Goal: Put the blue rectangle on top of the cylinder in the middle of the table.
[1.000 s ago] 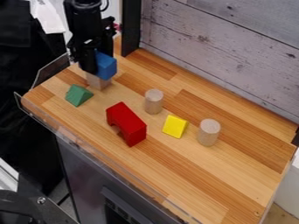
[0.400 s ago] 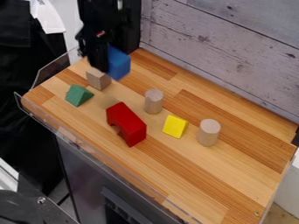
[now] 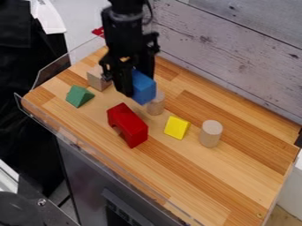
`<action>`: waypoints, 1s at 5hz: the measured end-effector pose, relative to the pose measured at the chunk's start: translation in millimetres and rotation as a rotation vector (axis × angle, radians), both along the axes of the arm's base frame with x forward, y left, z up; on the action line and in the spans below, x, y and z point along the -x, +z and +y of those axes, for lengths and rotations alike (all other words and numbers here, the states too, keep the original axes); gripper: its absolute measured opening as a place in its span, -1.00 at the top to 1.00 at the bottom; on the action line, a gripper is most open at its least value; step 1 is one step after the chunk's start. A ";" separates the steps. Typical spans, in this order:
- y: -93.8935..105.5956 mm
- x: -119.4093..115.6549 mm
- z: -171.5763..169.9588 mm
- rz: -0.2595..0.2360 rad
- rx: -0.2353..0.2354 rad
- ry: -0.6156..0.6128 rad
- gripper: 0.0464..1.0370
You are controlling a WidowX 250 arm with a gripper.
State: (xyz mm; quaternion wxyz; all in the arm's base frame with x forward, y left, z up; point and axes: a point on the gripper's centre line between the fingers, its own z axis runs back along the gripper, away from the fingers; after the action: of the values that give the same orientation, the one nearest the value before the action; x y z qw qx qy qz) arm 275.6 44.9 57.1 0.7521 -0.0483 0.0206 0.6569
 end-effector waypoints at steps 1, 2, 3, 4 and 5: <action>-5.2 -9.0 -5.1 0.008 0.007 -0.013 -0.05; -7.1 -17.0 -4.9 0.002 0.012 -0.006 -0.05; -2.9 -26.3 -5.3 -0.022 0.001 0.009 -0.05; 3.5 -34.8 -4.6 -0.047 -0.025 0.007 -0.05; 5.8 -38.1 -10.8 -0.053 -0.041 -0.006 -0.05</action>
State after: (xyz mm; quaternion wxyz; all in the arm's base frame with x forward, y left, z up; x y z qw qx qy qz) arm 313.7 34.1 62.9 0.7551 -0.0504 -0.0125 0.6536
